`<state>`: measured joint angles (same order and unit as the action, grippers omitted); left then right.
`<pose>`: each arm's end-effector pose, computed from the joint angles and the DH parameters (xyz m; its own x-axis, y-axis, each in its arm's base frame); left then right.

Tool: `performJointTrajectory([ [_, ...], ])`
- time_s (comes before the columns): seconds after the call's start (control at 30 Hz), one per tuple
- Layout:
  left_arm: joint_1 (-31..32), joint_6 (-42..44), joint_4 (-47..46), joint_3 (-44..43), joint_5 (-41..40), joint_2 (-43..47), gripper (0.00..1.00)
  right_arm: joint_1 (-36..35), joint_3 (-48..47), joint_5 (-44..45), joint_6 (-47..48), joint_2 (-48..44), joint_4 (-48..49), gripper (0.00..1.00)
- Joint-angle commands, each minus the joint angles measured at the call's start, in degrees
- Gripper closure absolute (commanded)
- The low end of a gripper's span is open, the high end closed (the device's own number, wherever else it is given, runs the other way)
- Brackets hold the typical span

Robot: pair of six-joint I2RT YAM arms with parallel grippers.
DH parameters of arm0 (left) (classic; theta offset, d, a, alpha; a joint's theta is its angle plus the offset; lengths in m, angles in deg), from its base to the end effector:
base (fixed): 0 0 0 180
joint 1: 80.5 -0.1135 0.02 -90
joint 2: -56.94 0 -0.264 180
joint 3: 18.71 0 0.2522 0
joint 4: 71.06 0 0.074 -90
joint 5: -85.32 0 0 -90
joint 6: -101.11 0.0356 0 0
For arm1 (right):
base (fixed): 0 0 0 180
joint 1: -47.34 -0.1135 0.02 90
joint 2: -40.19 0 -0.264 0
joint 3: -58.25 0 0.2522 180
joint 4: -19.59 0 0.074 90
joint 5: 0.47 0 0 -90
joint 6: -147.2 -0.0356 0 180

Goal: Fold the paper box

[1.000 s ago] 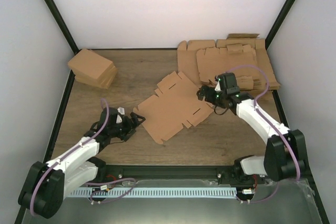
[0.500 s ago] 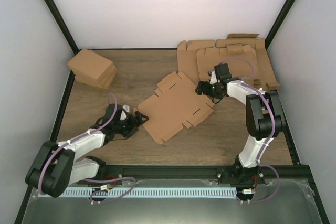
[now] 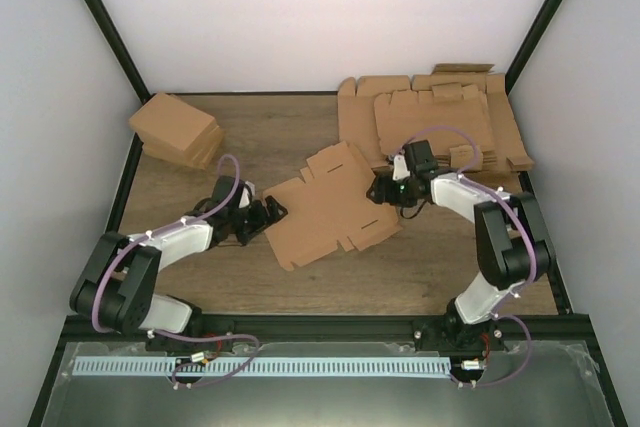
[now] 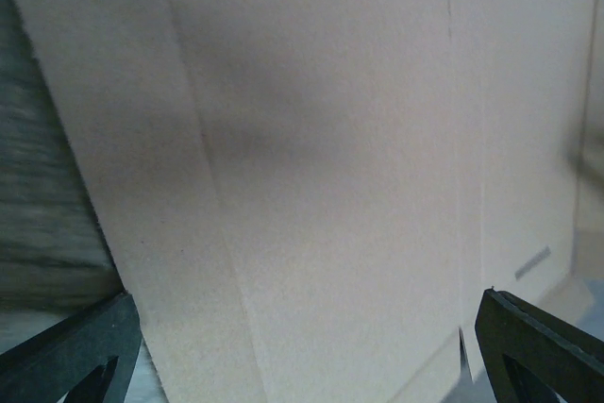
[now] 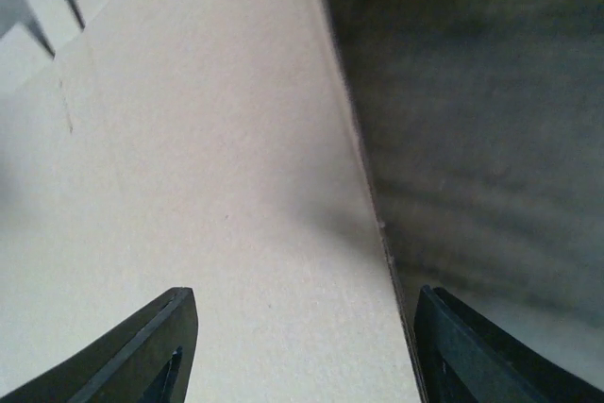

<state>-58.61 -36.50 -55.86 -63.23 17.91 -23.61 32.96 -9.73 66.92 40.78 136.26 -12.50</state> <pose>0.2246 -0.1050 0.1422 -0.9068 -0.3705 -0.2010 -0.1518 0.7318 -0.6644 0.3100 0.0936 0.1646 -0.9233 0.0327 -0.3827 -0.1600 0.8731 0.4605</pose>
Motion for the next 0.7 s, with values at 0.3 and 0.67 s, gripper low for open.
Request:
performJointTrajectory([
  [0.3, -2.19, 11.03, 9.38, -4.12, -5.85, 1.42, 0.45, -6.11, 9.68, 3.84, -2.21, -13.59, -3.51, 0.47],
  [0.67, -3.00, 13.72, 14.27, -5.30, -6.66, 5.23, 0.55, -6.20, 3.64, 8.18, 0.21, -8.09, -5.02, 0.85],
])
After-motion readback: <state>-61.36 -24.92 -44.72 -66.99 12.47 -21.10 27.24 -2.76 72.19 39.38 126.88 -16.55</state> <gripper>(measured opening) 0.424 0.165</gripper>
